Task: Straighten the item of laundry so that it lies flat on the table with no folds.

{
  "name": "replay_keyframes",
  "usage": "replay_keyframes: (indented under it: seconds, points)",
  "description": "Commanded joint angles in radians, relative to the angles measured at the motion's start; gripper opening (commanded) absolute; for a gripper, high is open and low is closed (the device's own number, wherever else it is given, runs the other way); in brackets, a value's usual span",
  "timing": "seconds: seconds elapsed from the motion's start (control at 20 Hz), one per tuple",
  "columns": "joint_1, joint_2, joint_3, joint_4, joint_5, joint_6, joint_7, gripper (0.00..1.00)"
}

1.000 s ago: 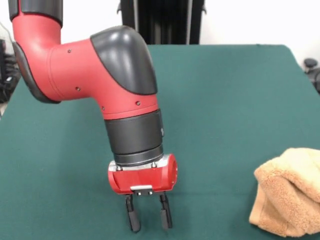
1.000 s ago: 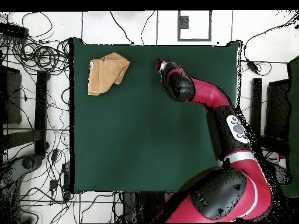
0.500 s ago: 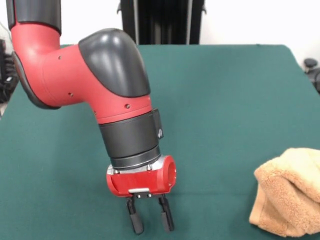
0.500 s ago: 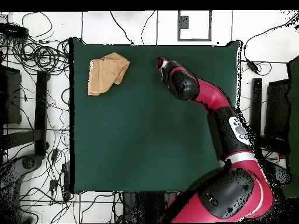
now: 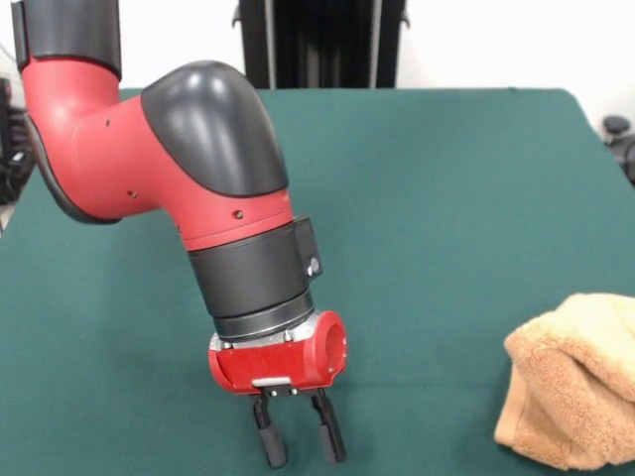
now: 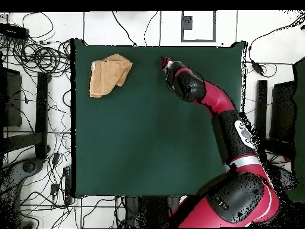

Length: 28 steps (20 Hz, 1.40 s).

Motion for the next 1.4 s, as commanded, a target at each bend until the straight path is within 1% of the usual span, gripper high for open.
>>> replay_keyframes:
  seconds: [0.05, 0.15, 0.6, 1.0, 1.4]
  points:
    - [0.09, 0.114, 0.057, 0.221, 0.035, 0.131, 0.037, 1.0]
    - [0.098, 0.106, 0.047, 0.23, 0.042, 0.116, 0.066, 1.0]
    - [0.098, 0.107, 0.043, 0.242, 0.055, 0.091, 0.066, 1.0]
    - [0.118, 0.088, 0.018, 0.253, 0.068, 0.055, 0.112, 1.0]
    - [0.116, 0.09, 0.018, 0.258, 0.072, 0.042, 0.104, 1.0]
